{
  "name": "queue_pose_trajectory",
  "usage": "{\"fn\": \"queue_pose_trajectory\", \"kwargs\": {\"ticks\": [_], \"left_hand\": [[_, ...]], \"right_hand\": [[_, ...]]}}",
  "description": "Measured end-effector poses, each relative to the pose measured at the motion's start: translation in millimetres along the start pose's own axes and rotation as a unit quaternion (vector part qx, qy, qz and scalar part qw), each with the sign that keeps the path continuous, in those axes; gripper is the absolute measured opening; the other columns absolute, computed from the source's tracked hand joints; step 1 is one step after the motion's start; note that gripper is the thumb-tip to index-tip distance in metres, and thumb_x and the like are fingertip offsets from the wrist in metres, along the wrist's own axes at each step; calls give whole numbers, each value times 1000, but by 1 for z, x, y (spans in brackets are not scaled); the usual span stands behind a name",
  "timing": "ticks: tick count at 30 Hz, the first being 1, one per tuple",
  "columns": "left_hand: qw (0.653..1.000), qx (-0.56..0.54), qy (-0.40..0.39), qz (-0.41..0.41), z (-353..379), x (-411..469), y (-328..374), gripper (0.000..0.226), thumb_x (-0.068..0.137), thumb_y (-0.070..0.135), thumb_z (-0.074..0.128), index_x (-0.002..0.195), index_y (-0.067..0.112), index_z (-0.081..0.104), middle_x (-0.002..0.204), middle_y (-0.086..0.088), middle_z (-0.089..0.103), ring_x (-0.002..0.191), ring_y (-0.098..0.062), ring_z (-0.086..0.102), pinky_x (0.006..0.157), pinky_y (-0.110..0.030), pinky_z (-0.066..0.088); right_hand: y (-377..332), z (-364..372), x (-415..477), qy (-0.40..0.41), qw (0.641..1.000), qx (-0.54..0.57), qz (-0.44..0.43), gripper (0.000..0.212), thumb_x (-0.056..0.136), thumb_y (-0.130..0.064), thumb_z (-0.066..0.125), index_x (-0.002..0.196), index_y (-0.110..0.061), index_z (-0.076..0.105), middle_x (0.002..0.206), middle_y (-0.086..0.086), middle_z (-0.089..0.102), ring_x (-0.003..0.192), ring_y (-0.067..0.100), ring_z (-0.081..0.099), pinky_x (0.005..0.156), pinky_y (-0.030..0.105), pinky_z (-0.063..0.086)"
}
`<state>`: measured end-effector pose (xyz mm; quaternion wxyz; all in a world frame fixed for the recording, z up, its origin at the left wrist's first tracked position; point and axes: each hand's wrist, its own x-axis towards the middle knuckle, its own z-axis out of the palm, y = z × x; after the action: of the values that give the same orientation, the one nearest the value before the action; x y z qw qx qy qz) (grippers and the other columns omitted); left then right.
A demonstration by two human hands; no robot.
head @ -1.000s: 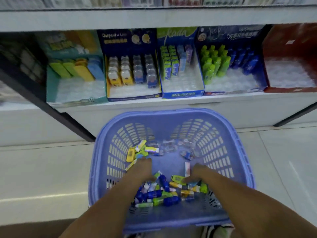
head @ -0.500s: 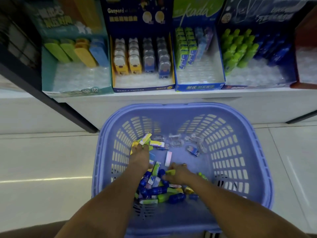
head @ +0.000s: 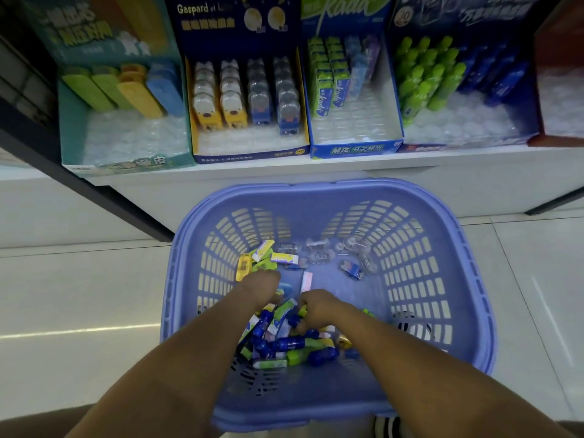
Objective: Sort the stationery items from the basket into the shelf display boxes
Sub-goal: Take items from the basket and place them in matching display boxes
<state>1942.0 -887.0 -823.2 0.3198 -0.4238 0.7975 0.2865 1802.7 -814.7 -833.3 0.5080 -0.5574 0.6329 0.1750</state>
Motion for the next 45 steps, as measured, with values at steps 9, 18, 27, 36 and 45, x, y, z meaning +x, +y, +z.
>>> {"fn": "queue_pose_trajectory", "kwargs": {"ticks": [9, 18, 27, 36, 45], "left_hand": [[671, -727, 92, -110, -23, -21, 38, 27, 95, 37, 54, 88, 11, 58, 86, -11, 62, 74, -22, 58, 80, -40, 52], [369, -920, 35, 130, -59, -70, 88, 49, 92, 51, 42, 102, 10, 66, 110, -20, 66, 100, -36, 63, 89, -57, 48], [201, -966, 1, 165, -82, -121, 79, 56, 80, 47, 59, 114, 2, 59, 121, -29, 60, 103, -47, 62, 87, -62, 48], [173, -969, 42, 170, -106, -152, 55, 52, 89, 49, 51, 108, 1, 61, 114, -28, 64, 100, -47, 64, 78, -58, 49], [140, -958, 163, 188, -122, -186, 4, 42, 90, 42, 52, 116, 10, 62, 118, -22, 64, 102, -43, 65, 73, -55, 56]], "right_hand": [[28, -56, -45, 87, 928, 362, -4, 19, 83, -26, 68, 95, -15, 57, 76, 2, 57, 62, 12, 54, 50, 23, 44], [-6, -90, -122, 261, 854, 419, -163, 28, 82, -18, 71, 108, -9, 64, 91, 8, 66, 74, 13, 62, 63, 23, 53], [-30, -119, -189, 276, 841, 408, -225, 34, 82, -13, 70, 114, -16, 59, 81, 9, 70, 61, 19, 69, 56, 23, 56], [-50, -140, -189, 290, 738, 563, -234, 18, 99, -12, 44, 113, -15, 55, 84, 4, 61, 53, 12, 49, 50, 22, 36], [-135, -199, -173, 409, 797, 334, -294, 24, 80, -6, 71, 90, -20, 54, 77, -2, 63, 68, 8, 58, 61, 19, 46]]}}
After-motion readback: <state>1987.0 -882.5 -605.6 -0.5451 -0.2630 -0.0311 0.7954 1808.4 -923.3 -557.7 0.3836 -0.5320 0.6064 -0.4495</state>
